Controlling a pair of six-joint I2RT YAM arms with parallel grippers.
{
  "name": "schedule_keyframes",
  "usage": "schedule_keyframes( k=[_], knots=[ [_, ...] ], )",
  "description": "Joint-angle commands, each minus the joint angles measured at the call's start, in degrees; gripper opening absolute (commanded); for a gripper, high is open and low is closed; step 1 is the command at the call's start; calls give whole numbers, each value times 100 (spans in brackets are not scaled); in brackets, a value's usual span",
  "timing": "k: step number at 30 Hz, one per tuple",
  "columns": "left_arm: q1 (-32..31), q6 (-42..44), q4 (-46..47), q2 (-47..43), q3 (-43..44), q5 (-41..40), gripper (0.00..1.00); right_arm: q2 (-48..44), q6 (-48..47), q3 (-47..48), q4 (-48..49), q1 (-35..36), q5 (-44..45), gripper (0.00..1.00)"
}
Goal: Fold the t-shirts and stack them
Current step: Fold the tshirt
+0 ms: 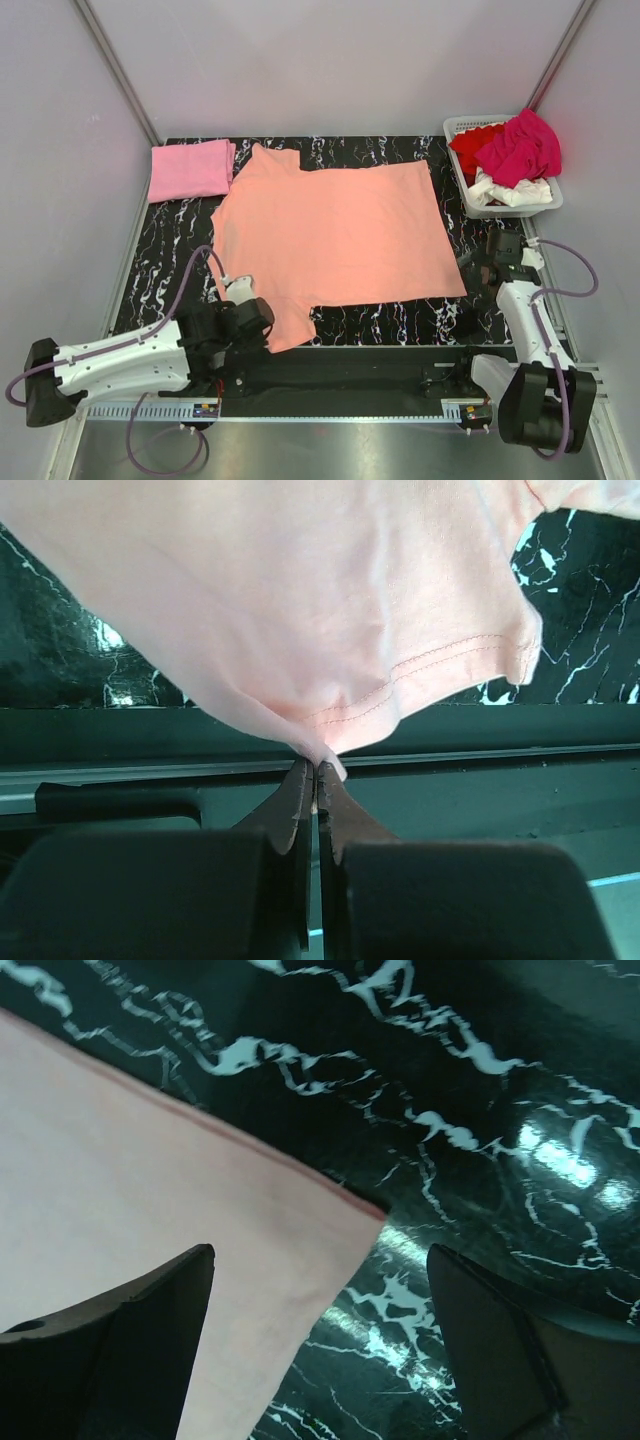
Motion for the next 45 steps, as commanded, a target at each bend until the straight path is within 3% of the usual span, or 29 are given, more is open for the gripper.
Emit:
schedule_keyframes(
  k=[1, 5, 14, 22, 30, 36, 45],
  knots=[
    [-25, -111, -203, -258, 25, -283, 0, 152, -52, -133, 76, -622, -270, 92],
    [-16, -173, -370, -531, 7, -327, 0, 564, -201, -230, 410, -870, -684, 88],
    [-16, -244, -564, -610, 24, -423, 0, 978, -237, -503, 947, -862, -1194, 67],
    [-25, -209, -581, -523, 103, -458, 0, 1145, -333, -477, 1053, -870, -1397, 34],
    [-25, -165, -819, -496, 393, -485, 0, 646, -369, -529, 807, -870, -1588, 0],
    [-16, -42, -1223, -443, 823, -423, 0, 197, 0, -740, 552, -862, -2458, 0],
    [-25, 90, -1698, -276, 1562, -283, 0, -1069, -105, -688, -617, -853, -2899, 0]
  ],
)
